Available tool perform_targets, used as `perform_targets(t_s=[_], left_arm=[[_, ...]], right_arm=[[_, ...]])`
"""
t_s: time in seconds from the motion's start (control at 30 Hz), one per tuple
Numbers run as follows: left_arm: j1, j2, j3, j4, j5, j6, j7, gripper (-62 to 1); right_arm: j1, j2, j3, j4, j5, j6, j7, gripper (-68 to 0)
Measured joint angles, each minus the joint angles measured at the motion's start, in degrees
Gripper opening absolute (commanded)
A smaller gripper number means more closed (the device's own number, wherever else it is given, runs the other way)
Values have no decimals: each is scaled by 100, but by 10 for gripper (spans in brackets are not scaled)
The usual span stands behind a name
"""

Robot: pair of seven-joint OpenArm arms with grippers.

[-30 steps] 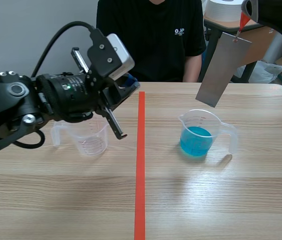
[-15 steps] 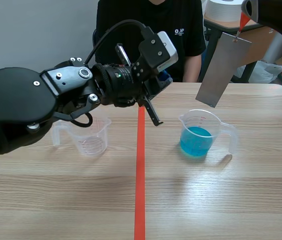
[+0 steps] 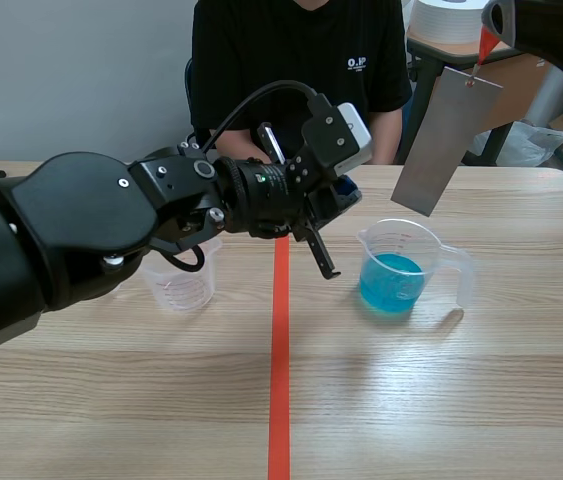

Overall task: Do the redox reaction experiment.
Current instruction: 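Raise the plate and point at it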

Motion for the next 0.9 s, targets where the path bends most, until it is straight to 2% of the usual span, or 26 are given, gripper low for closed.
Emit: perform_targets(t_s=[0.2,0.37,0.8,0.9], left_arm=[[-52,0,0,4,-2,-4,-31,-560],[-59,-2,0,9,-2,-295,-146,-560],[-61,0,0,11,-2,-302,-240,-560],[-61,0,0,11,-2,-411,-260,-560]], right_arm=[[0,0,0,0,0,0,0,-658],[0,0,0,0,0,0,0,-658],[0,0,0,0,0,0,0,-658],[0,0,0,0,0,0,0,-658]])
